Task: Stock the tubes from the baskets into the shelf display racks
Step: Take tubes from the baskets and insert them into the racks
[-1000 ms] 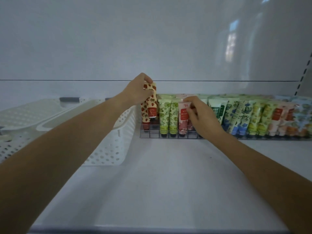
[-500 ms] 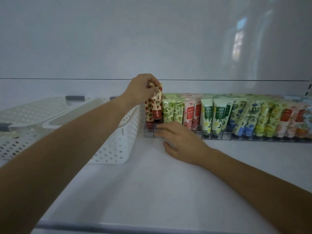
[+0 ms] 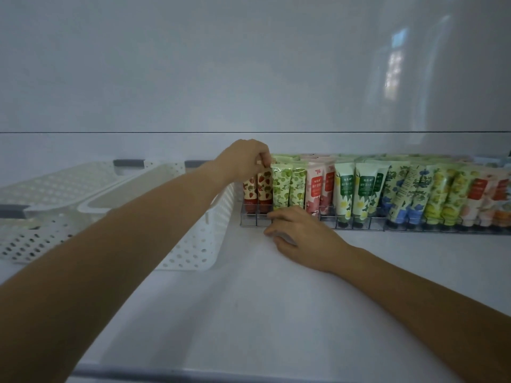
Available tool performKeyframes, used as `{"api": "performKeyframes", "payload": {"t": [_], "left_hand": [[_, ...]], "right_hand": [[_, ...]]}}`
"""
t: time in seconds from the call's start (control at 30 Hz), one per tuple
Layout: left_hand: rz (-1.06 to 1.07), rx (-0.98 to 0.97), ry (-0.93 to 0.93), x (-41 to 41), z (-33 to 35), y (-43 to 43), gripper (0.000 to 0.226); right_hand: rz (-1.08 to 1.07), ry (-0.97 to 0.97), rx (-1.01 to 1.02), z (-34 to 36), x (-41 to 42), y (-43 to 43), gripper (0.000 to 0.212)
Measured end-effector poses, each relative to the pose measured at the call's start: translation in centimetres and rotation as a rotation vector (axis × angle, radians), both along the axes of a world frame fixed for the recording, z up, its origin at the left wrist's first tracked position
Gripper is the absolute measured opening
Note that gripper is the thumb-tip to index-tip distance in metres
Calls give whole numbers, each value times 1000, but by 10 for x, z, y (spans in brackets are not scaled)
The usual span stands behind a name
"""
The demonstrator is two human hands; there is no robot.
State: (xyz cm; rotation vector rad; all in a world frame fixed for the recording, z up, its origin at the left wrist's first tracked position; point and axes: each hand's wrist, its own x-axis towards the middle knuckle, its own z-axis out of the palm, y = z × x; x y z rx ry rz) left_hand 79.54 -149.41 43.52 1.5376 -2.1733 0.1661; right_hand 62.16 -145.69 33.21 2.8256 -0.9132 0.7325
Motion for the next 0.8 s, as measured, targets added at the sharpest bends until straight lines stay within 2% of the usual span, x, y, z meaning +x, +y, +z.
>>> {"api": "performKeyframes", "payload": {"t": [0.13, 0.27, 0.43, 0.63, 0.8], "left_hand": [[-43, -2, -16, 1, 0, 1, 14], [-45, -120, 20, 3, 8, 8, 20], [77, -248, -349, 23, 42, 16, 37], [225, -251, -392, 96, 64, 28, 38], [332, -136, -399, 187, 56, 41, 38]], "right_hand": [[-4, 17, 6, 1, 0, 0, 30], [1, 46, -50, 7, -1, 3, 30], [5, -43, -185, 45, 10, 3, 25], [-25, -134, -203, 100, 63, -13, 31], [68, 32, -194, 126, 148, -14, 36]]}}
